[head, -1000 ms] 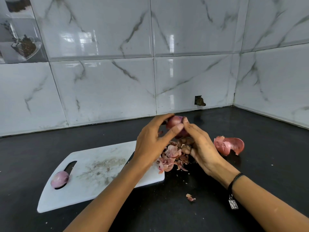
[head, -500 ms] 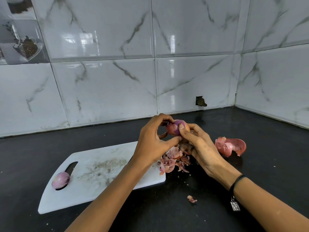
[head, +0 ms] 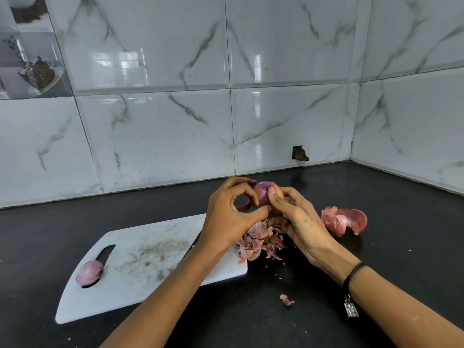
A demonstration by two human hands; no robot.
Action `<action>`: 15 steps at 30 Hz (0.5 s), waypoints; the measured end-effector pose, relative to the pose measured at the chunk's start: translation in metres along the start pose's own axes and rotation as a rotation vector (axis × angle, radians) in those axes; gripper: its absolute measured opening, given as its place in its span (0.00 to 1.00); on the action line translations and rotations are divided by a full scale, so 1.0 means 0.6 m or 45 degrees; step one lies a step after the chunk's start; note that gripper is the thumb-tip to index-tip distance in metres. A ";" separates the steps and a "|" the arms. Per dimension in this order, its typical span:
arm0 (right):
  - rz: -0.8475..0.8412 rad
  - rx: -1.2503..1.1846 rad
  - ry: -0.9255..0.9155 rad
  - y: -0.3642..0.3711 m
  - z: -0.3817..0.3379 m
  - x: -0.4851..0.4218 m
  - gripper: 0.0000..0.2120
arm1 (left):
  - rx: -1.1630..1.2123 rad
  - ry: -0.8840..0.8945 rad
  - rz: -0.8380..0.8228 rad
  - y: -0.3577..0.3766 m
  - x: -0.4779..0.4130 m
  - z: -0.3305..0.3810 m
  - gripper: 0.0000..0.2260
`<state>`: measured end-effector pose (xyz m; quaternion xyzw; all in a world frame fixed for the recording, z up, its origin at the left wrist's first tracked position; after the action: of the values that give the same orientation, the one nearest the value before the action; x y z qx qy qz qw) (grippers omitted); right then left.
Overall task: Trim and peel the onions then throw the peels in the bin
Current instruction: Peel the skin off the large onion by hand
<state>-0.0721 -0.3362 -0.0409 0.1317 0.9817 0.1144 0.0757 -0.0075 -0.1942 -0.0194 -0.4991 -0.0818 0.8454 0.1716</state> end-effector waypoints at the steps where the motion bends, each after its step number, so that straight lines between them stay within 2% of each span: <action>1: 0.002 0.003 0.002 0.000 0.000 0.000 0.21 | 0.002 -0.001 0.005 -0.001 0.000 -0.001 0.11; 7: -0.002 0.009 0.007 -0.001 0.001 -0.001 0.22 | 0.021 -0.047 0.008 0.001 -0.002 0.004 0.17; 15: -0.007 0.051 -0.005 -0.001 0.004 -0.001 0.19 | -0.017 -0.002 -0.043 -0.005 -0.005 -0.002 0.18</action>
<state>-0.0711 -0.3367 -0.0431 0.1307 0.9840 0.0944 0.0752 -0.0045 -0.1927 -0.0164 -0.4981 -0.0961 0.8422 0.1824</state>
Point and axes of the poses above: each hand's wrist, its own x-axis away from the middle knuckle, its own y-axis out of the palm, z = x × y, the point moved 2 cm from there along -x, towards the middle knuckle, and after that the axes turned 11 degrees about y, right-handed, at the moved point
